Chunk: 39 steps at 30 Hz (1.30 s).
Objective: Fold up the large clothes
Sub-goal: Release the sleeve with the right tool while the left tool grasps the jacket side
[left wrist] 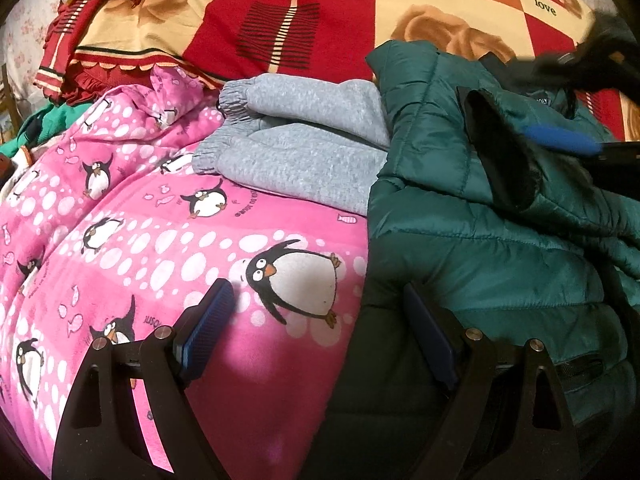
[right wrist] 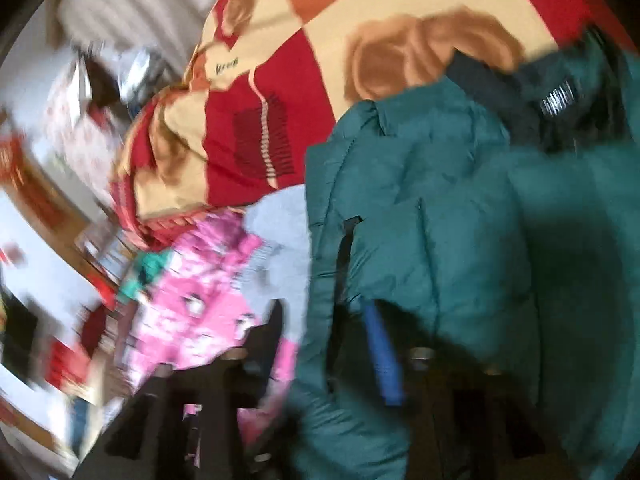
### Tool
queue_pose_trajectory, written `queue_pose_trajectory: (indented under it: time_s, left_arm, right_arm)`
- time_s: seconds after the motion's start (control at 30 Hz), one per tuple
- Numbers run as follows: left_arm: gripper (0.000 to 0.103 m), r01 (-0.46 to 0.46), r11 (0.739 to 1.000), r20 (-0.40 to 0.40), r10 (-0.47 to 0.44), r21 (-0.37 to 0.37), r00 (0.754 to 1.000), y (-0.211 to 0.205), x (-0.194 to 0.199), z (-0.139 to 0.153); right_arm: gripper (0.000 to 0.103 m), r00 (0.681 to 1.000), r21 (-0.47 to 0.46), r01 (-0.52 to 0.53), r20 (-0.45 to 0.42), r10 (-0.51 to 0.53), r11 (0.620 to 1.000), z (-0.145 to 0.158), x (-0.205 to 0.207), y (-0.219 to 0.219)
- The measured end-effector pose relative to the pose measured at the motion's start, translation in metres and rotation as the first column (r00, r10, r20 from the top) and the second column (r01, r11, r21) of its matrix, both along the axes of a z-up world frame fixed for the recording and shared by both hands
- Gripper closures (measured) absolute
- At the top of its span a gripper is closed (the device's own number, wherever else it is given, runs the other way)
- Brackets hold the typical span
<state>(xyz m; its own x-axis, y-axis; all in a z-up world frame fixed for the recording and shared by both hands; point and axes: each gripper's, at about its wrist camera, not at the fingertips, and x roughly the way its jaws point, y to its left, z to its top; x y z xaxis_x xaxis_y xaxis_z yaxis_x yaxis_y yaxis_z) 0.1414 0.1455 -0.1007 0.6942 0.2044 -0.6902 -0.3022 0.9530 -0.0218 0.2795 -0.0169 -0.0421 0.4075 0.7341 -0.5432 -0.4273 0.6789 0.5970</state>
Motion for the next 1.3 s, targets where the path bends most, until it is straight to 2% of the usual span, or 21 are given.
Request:
queue_pose_trajectory:
  time_s: [0.13,0.2,0.27,0.33,0.4,0.43,0.47,0.53,0.57,0.63,0.7,0.77,0.9,0.93,0.97,1.0,1.03,1.07,1.2,1.3]
  left_arm:
    - [0.016,0.004,1.0,-0.007,-0.004,-0.002,1.0,0.001,0.001,-0.001]
    - [0.016,0.006,1.0,-0.01,-0.006,-0.005,1.0,0.002,0.001,-0.001]
    - [0.016,0.01,1.0,-0.027,-0.011,-0.011,1.0,0.003,0.004,-0.001]
    - [0.016,0.023,0.999,-0.056,-0.025,-0.025,0.998,0.004,0.007,0.003]
    - [0.016,0.026,0.999,-0.065,-0.029,-0.045,0.997,0.006,0.011,0.017]
    - [0.016,0.02,0.999,-0.033,-0.021,-0.047,0.999,0.006,0.011,0.028]
    - [0.016,0.015,0.998,0.014,-0.015,-0.055,1.0,0.004,0.011,0.043]
    - [0.016,0.066,0.989,0.106,-0.052,-0.134,0.993,-0.005,0.014,0.07]
    - [0.016,0.131,0.971,0.133,-0.105,-0.201,0.985,-0.014,0.019,0.077]
    - [0.02,0.267,0.897,0.144,-0.23,-0.352,0.963,-0.041,0.03,0.077]
    - [0.021,0.299,0.859,0.129,-0.27,-0.415,0.954,-0.059,0.034,0.066]
    - [0.021,0.252,0.838,0.087,-0.24,-0.484,0.967,-0.065,0.043,0.048]
    - [0.021,0.137,0.818,0.038,-0.139,-0.558,0.99,-0.056,0.064,0.031]
    - [0.022,0.112,0.817,0.021,-0.122,-0.566,0.992,-0.055,0.069,0.028]
    - [0.032,0.083,0.815,0.002,-0.1,-0.573,0.995,-0.051,0.078,0.025]
    - [0.05,0.078,0.81,0.008,-0.09,-0.582,0.996,-0.05,0.081,0.025]
    - [0.076,0.073,0.809,0.004,-0.086,-0.583,0.996,-0.047,0.083,0.026]
    - [0.084,0.062,0.818,-0.002,-0.076,-0.572,0.997,-0.046,0.086,0.029]
    - [0.087,0.078,0.881,0.045,-0.064,-0.466,0.997,-0.039,0.082,0.053]
    - [0.087,0.092,0.893,0.053,-0.076,-0.441,0.996,-0.02,0.086,0.06]
  right_arm:
    - [0.049,0.999,0.002,0.019,0.037,-0.019,1.0,0.022,-0.023,-0.028]
    - [0.049,0.997,-0.063,0.052,0.069,-0.047,0.997,0.033,-0.043,-0.052]
    - [0.049,0.986,-0.185,0.144,0.111,-0.125,0.972,0.036,-0.065,-0.08]
    - [0.049,0.959,-0.399,0.274,0.183,-0.217,0.875,0.029,-0.092,-0.107]
    - [0.049,0.943,-0.552,0.334,0.211,-0.259,0.764,0.013,-0.11,-0.127]
    - [0.049,0.938,-0.58,0.346,0.215,-0.271,0.737,0.005,-0.116,-0.136]
    - [0.049,0.933,-0.586,0.361,0.217,-0.288,0.725,-0.004,-0.122,-0.147]
    - [0.048,0.908,-0.587,0.412,0.199,-0.368,0.698,-0.026,-0.129,-0.17]
    - [0.045,0.897,-0.578,0.429,0.185,-0.401,0.694,-0.037,-0.13,-0.178]
    - [0.043,0.87,-0.491,0.488,0.21,-0.446,0.722,-0.055,-0.142,-0.188]
    - [0.04,0.869,-0.48,0.491,0.218,-0.443,0.727,-0.054,-0.143,-0.189]
    - [0.039,0.87,-0.496,0.491,0.23,-0.437,0.716,-0.055,-0.142,-0.185]
    - [0.039,0.869,-0.512,0.493,0.25,-0.427,0.703,-0.054,-0.143,-0.177]
    - [0.038,0.869,-0.512,0.494,0.252,-0.427,0.703,-0.054,-0.143,-0.176]
    - [0.038,0.869,-0.513,0.493,0.251,-0.427,0.703,-0.054,-0.142,-0.177]
    - [0.038,0.869,-0.512,0.493,0.251,-0.426,0.703,-0.055,-0.142,-0.179]
    - [0.037,0.869,-0.511,0.493,0.251,-0.427,0.704,-0.055,-0.142,-0.179]
    - [0.037,0.869,-0.509,0.493,0.25,-0.427,0.705,-0.056,-0.143,-0.182]
    - [0.037,0.869,-0.508,0.494,0.251,-0.427,0.706,-0.057,-0.141,-0.184]
    - [0.037,0.869,-0.508,0.494,0.251,-0.427,0.705,-0.057,-0.142,-0.183]
